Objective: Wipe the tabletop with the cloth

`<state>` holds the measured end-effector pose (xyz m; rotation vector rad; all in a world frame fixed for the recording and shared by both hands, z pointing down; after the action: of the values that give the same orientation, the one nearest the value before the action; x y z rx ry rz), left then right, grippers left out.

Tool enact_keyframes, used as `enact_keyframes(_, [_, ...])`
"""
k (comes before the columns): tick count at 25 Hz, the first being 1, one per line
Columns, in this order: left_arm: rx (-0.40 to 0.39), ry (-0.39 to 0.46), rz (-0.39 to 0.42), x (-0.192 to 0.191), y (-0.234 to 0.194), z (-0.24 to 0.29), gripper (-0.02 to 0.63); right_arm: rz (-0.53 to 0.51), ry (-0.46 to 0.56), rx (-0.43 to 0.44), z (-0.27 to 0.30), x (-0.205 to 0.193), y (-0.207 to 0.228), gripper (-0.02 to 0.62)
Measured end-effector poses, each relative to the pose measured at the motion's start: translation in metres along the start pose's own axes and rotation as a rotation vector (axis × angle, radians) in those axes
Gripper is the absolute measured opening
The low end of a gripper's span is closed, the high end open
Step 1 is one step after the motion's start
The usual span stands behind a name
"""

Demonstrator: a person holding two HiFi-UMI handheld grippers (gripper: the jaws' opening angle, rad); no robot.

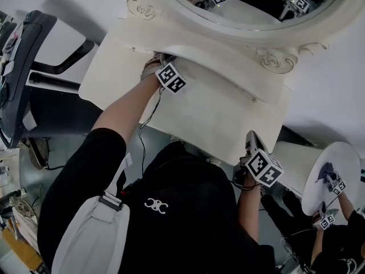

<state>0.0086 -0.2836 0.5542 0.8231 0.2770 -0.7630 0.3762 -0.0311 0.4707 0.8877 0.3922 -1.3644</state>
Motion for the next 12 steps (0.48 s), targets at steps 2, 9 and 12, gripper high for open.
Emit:
enact_keyframes(2, [-0.051,0.028,-0.074,0.011,0.008,-0.001,0.074,-0.017,0.001,0.003,0.0,0.002,-0.002,0.012])
enact_keyframes(9, [-0.143,0.082,-0.174,0.043,0.047,-0.006,0.074,-0.026,-0.001,-0.025,-0.015,0.001,0.016,0.012])
enact_keyframes(12, [-0.156,0.093,-0.17,0.055,0.066,-0.008,0.074,-0.019,0.005,-0.038,-0.024,0.001,0.027,0.012])
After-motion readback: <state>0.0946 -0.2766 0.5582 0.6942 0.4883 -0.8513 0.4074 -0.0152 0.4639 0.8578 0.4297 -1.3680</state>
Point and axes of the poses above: the fingertips, and each gripper's own axes: z forward along the fingers, y to its right, x out of its top, the point moved 10 cm from there along -z, backward along the fingers, and after that the axes turned 8 degrees about -z, right-handed, at the moved point
